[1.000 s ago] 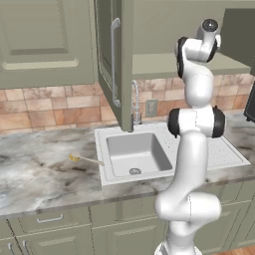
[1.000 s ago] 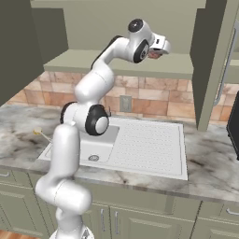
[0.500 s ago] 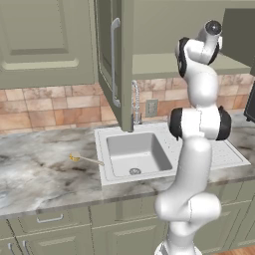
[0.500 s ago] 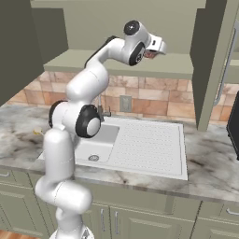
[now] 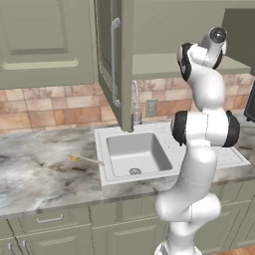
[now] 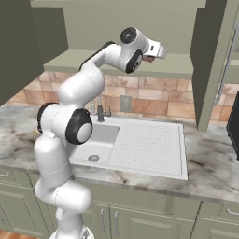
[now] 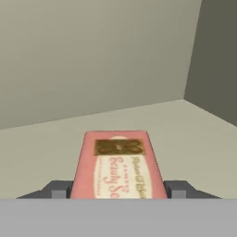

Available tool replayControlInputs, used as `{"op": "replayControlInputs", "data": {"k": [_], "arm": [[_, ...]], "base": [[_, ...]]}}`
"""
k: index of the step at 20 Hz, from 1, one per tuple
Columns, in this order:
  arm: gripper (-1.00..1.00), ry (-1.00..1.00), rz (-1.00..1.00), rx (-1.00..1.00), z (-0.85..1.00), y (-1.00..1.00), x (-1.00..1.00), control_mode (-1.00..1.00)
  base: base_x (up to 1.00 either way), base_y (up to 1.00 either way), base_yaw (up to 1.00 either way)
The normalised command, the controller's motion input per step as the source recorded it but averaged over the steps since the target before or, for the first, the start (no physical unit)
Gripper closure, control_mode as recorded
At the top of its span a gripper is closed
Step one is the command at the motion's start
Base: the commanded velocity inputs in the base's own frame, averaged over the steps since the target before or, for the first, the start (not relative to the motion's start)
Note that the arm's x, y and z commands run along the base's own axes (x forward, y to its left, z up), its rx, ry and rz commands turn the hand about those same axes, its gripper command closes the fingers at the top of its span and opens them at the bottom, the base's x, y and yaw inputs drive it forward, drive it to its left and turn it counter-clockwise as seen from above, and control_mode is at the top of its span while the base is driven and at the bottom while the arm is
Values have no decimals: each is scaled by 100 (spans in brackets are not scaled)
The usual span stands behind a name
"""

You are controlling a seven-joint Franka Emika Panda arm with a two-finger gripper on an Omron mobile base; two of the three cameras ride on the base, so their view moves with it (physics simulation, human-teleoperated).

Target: Locate and retrieve the dish brush and bar soap from the cabinet. Place them next to the sink.

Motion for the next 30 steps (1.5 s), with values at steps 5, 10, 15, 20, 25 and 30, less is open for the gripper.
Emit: {"op": "replayControlInputs", "data": {"k": [5,10,15,20,25,30], "arm": [[100,-5,2,0,3,1,-45,-100],[100,-8,1,0,9,3,-57,-100],[100,-9,1,0,10,4,-85,-100],[100,-8,2,0,9,8,-85,-100],[100,-1,5,0,0,23,-74,-100],[100,0,2,0,0,43,-81,-100]], "base": [[0,0,0],[0,0,0],[0,0,0],[0,0,0],[0,0,0],[0,0,0]]}}
